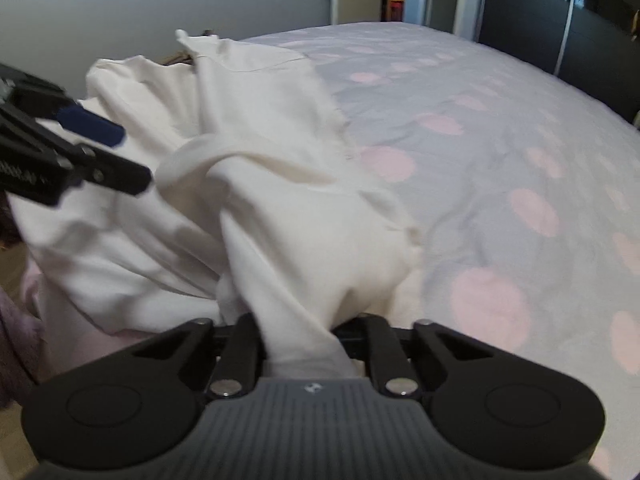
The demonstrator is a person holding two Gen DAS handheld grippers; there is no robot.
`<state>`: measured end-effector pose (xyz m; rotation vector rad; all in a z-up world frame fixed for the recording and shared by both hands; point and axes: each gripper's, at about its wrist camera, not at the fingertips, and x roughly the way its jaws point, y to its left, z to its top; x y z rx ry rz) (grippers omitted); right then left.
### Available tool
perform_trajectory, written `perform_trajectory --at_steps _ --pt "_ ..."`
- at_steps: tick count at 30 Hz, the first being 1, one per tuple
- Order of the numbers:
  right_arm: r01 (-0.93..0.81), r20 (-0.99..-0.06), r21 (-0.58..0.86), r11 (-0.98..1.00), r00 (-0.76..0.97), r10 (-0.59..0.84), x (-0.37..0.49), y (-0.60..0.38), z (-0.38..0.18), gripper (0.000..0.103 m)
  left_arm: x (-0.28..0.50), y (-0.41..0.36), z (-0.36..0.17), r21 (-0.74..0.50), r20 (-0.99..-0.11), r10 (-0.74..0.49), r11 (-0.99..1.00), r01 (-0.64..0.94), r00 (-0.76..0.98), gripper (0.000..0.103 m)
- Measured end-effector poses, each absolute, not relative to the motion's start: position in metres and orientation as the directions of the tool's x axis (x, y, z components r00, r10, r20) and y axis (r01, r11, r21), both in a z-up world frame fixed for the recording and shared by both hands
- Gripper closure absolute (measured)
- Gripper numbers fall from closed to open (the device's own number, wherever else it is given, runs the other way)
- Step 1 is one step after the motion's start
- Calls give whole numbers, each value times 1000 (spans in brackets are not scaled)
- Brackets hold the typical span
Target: Fold clothes
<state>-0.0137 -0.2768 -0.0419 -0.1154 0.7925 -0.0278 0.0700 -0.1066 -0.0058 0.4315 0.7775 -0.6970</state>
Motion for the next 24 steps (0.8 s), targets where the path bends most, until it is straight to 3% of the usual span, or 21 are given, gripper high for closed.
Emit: perform_trajectory --at_steps 2,7,17,24 --pt "26 -674 -239 971 715 -185 -23 -280 -34 98 66 -110 3 110 -741 -418 696 710 525 42" --pt "147 -624 -239 960 734 -268 -43 -325 6 98 57 -124 19 127 -709 -449 677 725 544 42" --pt "226 -520 -416 881 736 -434 -77 -409 82 98 35 -155 50 146 -658 -516 627 765 549 42" --pt "236 -582 -462 855 647 -493 -114 -499 92 97 37 -185 58 172 -666 -527 579 797 527 42"
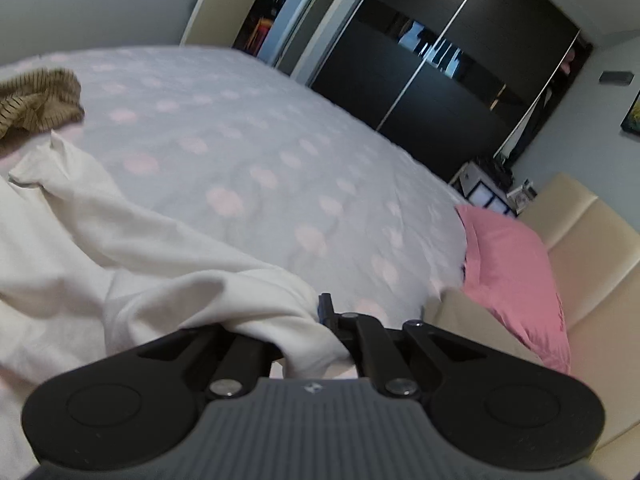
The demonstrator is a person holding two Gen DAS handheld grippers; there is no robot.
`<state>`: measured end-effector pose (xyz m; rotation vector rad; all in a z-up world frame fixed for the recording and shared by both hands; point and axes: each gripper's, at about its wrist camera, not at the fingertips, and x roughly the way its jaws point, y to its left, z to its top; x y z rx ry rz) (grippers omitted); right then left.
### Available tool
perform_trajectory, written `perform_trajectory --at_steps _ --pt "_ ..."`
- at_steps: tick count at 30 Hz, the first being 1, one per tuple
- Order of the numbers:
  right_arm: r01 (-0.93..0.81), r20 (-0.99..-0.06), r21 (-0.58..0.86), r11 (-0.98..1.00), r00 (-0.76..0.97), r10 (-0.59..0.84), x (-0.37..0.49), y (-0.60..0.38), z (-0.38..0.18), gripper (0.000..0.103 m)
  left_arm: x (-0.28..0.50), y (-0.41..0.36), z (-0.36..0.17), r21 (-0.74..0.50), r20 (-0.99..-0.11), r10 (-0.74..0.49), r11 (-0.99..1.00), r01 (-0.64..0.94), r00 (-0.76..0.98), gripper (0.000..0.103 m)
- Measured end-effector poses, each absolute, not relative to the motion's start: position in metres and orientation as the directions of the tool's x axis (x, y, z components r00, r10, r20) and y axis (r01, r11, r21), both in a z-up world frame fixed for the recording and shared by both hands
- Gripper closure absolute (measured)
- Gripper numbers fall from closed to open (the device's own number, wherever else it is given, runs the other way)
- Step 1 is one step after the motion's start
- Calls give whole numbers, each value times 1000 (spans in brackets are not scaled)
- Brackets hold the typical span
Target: Fold clothes
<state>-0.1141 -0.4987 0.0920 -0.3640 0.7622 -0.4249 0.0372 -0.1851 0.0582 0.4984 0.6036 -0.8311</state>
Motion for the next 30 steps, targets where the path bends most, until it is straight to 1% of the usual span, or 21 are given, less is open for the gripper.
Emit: perform_trajectory --at_steps 5,7,8,10,11,14,16,18,21,23,25,30 --pt "206 -680 -418 885 574 -456 -126 -530 49 95 51 -209 56 178 -689 -535 529 830 489 42" --pt "195 -718 -389 900 547 -429 -129 -536 33 91 56 -217 53 190 -693 -534 512 838 484 42" --pt "186 -740 -371 910 532 -411 -131 -539 27 88 60 -221 50 198 -696 -528 510 837 486 42" --pt "162 -780 -352 922 493 -384 -134 -543 16 63 71 -227 44 198 -703 -518 516 833 488 42" --pt "147 -795 -348 926 477 -375 -136 -543 11 61 78 -230 40 194 -706 -513 522 830 488 42" --pt "126 -826 -317 940 450 -339 -144 -550 6 57 97 -240 29 186 -717 -494 544 818 491 42" --pt "137 -845 -292 946 427 -323 -148 -555 5 48 110 -245 22 185 -731 -476 553 813 490 42" --pt "137 -858 -284 949 405 -316 -153 -559 4 44 121 -250 14 186 -746 -460 551 813 482 42" --pt "142 -871 -265 954 389 -301 -159 -567 5 43 138 -258 2 211 -753 -438 546 811 491 42" --pt "167 -882 -247 954 369 -293 -162 -574 9 40 147 -264 -3 225 -753 -433 538 812 495 42" --pt "202 -891 -252 946 334 -308 -166 -581 14 36 156 -272 -7 221 -757 -434 534 816 489 42" --pt "293 -877 -268 918 320 -359 -172 -601 30 33 167 -298 -19 214 -769 -454 480 851 450 41"
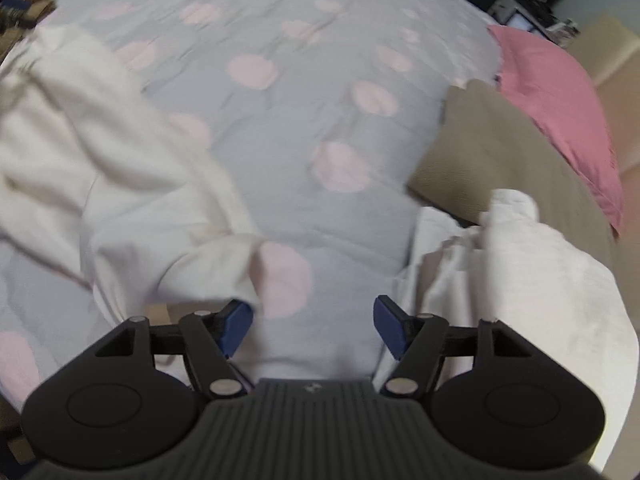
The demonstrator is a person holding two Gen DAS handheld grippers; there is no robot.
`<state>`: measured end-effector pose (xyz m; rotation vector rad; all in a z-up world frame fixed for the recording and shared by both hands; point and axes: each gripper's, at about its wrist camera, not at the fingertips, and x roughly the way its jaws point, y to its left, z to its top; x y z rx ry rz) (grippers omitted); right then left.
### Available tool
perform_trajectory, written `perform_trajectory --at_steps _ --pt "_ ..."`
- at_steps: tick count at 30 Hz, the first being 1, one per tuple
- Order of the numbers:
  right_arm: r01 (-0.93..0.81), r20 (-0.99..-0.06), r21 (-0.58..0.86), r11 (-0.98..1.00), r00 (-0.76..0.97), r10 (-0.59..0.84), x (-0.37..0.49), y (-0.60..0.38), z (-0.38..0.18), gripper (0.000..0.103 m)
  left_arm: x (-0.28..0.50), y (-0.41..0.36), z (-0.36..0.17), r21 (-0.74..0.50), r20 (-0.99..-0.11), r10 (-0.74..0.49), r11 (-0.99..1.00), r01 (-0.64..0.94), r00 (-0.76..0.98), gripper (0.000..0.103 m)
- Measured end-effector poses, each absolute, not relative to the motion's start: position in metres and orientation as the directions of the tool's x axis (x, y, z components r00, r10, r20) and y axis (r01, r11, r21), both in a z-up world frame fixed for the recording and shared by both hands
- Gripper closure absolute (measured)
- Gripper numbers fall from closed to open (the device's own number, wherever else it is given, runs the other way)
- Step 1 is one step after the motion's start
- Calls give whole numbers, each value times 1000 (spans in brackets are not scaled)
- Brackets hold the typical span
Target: Fold clothes
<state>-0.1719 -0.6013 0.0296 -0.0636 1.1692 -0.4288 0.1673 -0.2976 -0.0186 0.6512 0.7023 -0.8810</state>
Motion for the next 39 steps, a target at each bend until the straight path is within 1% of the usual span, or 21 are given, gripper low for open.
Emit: perform_trajectory --at_steps 2,6,8,9,12,14,16,19,23,24,26,28,29,30,31,32,33,36,39 --pt "349 -866 -270 898 321 -385 -172 -611 33 33 168 -309 -24 214 -776 -461 451 867 431 40" --pt "432 -815 -336 837 312 -488 -166 -624 40 33 171 -331 -40 214 -795 -460 396 893 395 39" --pt "467 -794 -299 832 362 -488 -161 -629 43 33 173 -339 -49 204 -805 -459 378 903 374 38" --pt "481 -790 -249 840 401 -464 -158 -631 43 32 174 -342 -54 194 -811 -459 373 908 362 38" --pt "479 -798 -35 877 514 -313 -143 -636 31 30 176 -351 -66 172 -829 -454 351 921 328 38" --pt "465 -809 58 883 541 -232 -129 -636 16 30 175 -356 -73 163 -835 -454 335 928 310 38" --pt "447 -823 115 887 542 -166 -115 -634 0 30 175 -359 -80 154 -838 -457 325 933 297 37" --pt "427 -852 162 890 516 -92 -98 -629 -25 30 177 -360 -89 143 -844 -452 328 934 288 36" --pt "430 -875 233 872 484 -5 -89 -621 -47 30 180 -355 -92 91 -842 -466 372 924 271 35" --pt "430 -876 256 866 482 20 -89 -620 -51 32 179 -355 -91 91 -841 -468 371 924 271 37" --pt "424 -877 294 857 476 66 -87 -614 -55 41 177 -355 -90 91 -840 -470 369 925 270 41" --pt "399 -882 283 872 466 72 -85 -606 -54 66 175 -356 -89 106 -842 -461 370 923 281 51" --pt "388 -882 279 878 466 74 -84 -603 -52 70 174 -356 -88 116 -843 -454 372 921 290 56" --pt "378 -880 279 883 468 78 -83 -601 -50 78 173 -357 -88 132 -844 -442 376 917 303 66" --pt "373 -878 278 885 472 77 -83 -599 -47 82 173 -358 -86 145 -845 -431 384 912 315 76" --pt "371 -875 277 886 478 73 -84 -598 -43 83 173 -358 -84 155 -846 -421 392 907 327 81" --pt "370 -872 270 889 485 63 -84 -598 -39 85 172 -357 -81 157 -845 -419 402 902 333 91" --pt "375 -857 248 893 514 22 -88 -597 -25 89 167 -349 -66 161 -832 -432 412 897 348 98" --pt "376 -834 224 899 552 -22 -90 -594 -8 91 158 -341 -45 178 -810 -452 417 891 373 100"
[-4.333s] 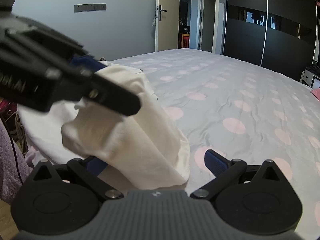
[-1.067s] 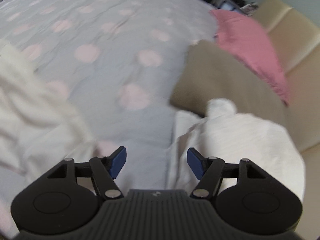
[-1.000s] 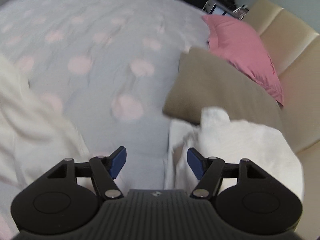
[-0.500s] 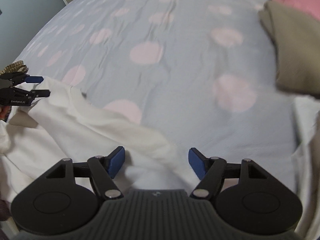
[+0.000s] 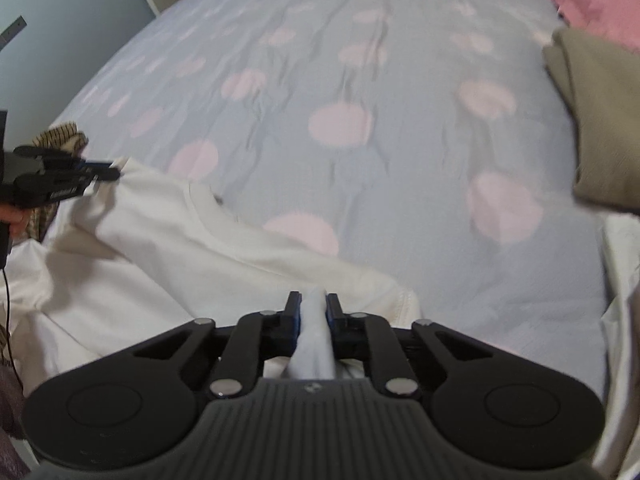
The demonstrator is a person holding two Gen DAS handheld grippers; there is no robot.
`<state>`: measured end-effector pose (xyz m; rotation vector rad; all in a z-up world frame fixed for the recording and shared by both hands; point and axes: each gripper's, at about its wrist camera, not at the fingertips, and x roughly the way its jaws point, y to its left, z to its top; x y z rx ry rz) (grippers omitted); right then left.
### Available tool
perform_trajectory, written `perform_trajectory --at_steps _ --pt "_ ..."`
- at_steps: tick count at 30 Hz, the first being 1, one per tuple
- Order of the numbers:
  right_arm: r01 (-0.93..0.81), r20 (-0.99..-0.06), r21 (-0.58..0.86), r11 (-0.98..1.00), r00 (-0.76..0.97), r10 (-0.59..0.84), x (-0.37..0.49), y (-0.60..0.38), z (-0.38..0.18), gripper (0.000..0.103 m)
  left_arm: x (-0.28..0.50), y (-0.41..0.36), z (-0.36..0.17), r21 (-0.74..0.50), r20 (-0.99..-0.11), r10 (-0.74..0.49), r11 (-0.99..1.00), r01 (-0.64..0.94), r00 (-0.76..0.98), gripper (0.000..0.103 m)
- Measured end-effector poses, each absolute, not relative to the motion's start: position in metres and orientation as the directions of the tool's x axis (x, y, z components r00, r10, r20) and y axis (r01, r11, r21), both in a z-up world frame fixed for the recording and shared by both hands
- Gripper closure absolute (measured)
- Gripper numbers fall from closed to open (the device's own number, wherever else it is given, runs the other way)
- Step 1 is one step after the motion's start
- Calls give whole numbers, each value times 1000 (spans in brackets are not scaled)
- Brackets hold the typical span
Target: Fold clothes
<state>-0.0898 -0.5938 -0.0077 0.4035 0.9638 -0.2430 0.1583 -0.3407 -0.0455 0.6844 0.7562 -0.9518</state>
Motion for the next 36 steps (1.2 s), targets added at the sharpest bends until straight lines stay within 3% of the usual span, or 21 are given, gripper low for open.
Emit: perform_trajectory --at_steps 6,13,18,21,24,26,28,36 --pt "380 -776 151 913 618 -129 -93 -584 29 95 144 -316 18 175 -719 -525 497 850 455 100" --pt "450 -655 107 887 703 -278 -109 -585 80 103 124 -277 99 101 -532 -657 577 810 535 101" --pt "400 -676 183 898 714 -180 -111 -585 83 96 97 -261 128 87 -472 -708 555 827 525 101" --pt "375 -717 188 908 684 -134 -107 -578 64 91 84 -248 124 108 -495 -703 534 838 511 101" --pt "369 -760 192 909 642 -100 -105 -576 36 67 84 -234 104 124 -555 -659 538 834 508 101" --pt "378 -790 189 906 607 -89 -108 -579 18 67 84 -225 90 136 -593 -628 539 831 504 101" --pt "394 -811 181 901 578 -89 -112 -583 2 57 88 -215 74 145 -636 -588 546 825 501 101" --pt "400 -878 200 894 479 -18 -125 -578 -39 55 94 -200 5 183 -803 -407 526 831 435 101"
